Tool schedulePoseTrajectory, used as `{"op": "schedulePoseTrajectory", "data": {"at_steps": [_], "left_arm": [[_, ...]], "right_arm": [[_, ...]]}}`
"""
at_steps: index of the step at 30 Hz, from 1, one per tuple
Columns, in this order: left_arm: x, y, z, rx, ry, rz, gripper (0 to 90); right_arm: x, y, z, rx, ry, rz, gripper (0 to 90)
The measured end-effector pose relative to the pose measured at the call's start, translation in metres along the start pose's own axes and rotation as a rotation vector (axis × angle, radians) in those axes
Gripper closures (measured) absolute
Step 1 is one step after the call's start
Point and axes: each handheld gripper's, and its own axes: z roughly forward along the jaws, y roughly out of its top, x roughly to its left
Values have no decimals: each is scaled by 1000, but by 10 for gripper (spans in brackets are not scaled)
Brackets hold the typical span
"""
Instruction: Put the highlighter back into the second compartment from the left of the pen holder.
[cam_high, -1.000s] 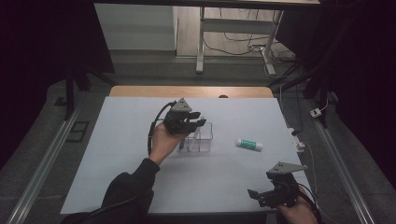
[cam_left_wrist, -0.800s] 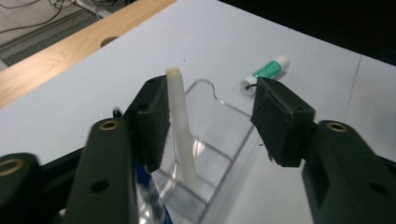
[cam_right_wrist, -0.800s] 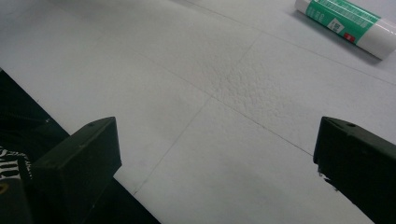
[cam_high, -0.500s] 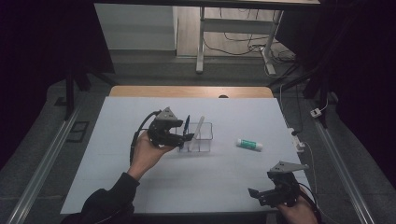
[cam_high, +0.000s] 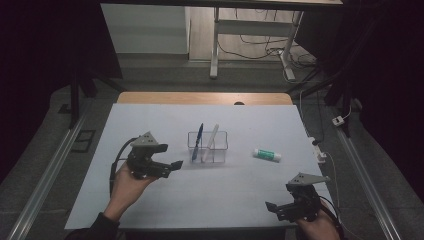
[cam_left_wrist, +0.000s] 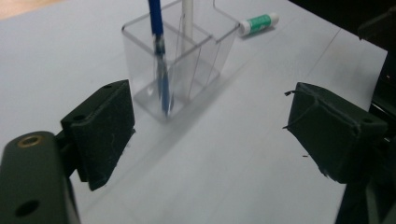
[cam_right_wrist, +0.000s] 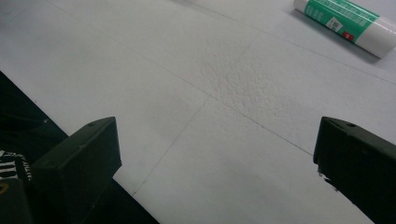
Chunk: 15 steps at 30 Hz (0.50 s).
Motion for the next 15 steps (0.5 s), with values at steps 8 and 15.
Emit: {"op": "schedulePoseTrajectory", "data": {"at_steps": [8,15], "left_arm": [[-5,-43,-37,24,47,-53,21],[-8,-79,-68,30,119,-89,0]], "right_arm": [[0,0,-1,-5,4,2,6],[0,0,-1,-3,0,-7,6]]}}
